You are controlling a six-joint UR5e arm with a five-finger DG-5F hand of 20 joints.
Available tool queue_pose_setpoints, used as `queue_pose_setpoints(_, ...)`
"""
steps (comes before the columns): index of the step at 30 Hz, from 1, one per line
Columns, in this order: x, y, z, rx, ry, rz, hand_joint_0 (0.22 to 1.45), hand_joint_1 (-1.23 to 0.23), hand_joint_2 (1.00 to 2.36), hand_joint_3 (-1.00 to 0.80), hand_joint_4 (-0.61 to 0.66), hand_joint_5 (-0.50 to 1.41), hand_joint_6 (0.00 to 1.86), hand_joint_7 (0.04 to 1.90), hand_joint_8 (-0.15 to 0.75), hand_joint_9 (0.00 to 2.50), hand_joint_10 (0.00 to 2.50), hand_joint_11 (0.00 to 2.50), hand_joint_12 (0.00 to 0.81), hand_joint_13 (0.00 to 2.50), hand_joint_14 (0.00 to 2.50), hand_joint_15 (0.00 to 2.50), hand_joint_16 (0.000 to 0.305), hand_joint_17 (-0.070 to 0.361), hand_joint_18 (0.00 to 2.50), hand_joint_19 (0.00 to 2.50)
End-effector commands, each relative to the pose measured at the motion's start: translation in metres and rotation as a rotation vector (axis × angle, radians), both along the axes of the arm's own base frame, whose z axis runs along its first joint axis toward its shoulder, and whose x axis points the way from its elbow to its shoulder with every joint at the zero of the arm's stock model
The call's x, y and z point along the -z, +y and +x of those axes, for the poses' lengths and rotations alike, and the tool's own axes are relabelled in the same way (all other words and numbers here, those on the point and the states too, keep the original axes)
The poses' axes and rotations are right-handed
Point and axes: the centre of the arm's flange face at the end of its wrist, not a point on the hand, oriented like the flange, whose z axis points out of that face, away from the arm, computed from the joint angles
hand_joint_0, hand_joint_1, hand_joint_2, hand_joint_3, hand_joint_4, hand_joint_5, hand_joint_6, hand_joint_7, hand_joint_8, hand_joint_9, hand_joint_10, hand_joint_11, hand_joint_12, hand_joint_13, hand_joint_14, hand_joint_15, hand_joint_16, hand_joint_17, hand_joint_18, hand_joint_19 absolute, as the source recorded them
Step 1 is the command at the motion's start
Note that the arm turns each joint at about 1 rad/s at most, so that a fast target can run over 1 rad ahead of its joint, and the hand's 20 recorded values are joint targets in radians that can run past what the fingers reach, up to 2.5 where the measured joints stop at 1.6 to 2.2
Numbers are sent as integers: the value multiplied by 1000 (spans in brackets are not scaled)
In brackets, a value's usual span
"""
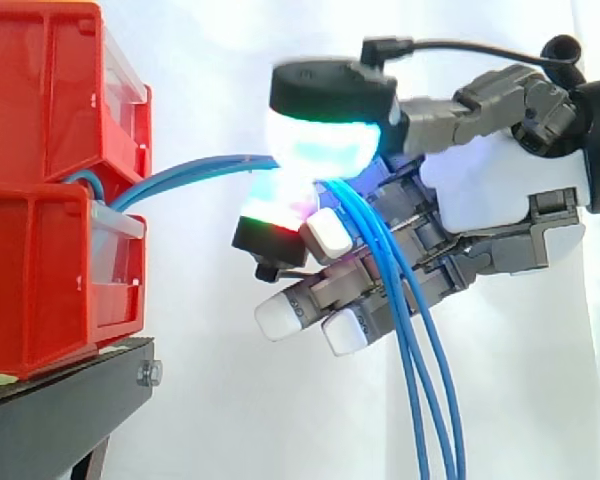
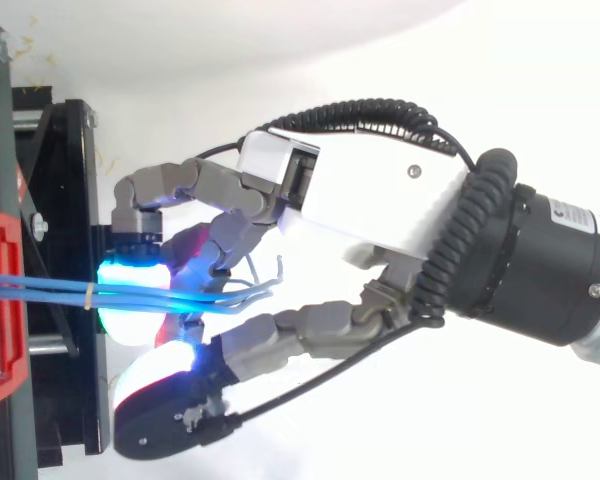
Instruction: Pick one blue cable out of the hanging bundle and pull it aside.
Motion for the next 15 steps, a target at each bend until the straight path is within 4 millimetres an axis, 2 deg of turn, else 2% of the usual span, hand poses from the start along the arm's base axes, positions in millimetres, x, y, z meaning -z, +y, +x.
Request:
queue_pose_setpoints(1, -1, 0, 0, -2, 2, 0, 466, -665, 1000, -500, 307, -116, 888, 1506, 367, 1041, 14, 528, 448, 767, 14, 384, 63, 141, 753, 517)
queue_pose_setpoints(2, -2, -1, 1, 0, 1, 0, 447, -584, 1000, -500, 293, -114, 886, 1485, 375, 1060, 13, 528, 462, 781, 13, 384, 65, 147, 766, 525)
queue_pose_setpoints(4, -4, -1, 0, 0, 2, 0, 448, -525, 1000, -500, 286, -111, 883, 1479, 379, 1079, 13, 525, 465, 786, 13, 384, 66, 148, 768, 546)
queue_pose_setpoints(5, -4, -1, 0, 0, 4, -1, 478, -428, 1000, -500, 275, -112, 881, 1477, 368, 1080, 14, 528, 455, 783, 15, 390, 63, 142, 743, 567)
queue_pose_setpoints(6, -3, -1, 0, 0, 5, -1, 478, -428, 1000, -500, 273, -111, 881, 1472, 368, 1085, 14, 533, 456, 784, 14, 394, 63, 142, 743, 567)
queue_pose_setpoints(7, -5, -1, 0, 0, 4, -1, 519, -367, 1001, -479, 267, -113, 878, 1480, 352, 1077, 15, 533, 441, 773, 14, 398, 60, 135, 711, 593)
queue_pose_setpoints(11, -6, -1, 0, 0, 7, -1, 556, -427, 1018, -214, 290, -120, 877, 1493, 353, 1078, 15, 544, 437, 773, 16, 403, 59, 132, 695, 614)
queue_pose_setpoints(15, -8, -1, 0, 0, 6, -4, 537, -507, 1015, -34, 294, -118, 879, 1449, 398, 1102, 12, 519, 493, 827, 12, 389, 71, 159, 808, 551)
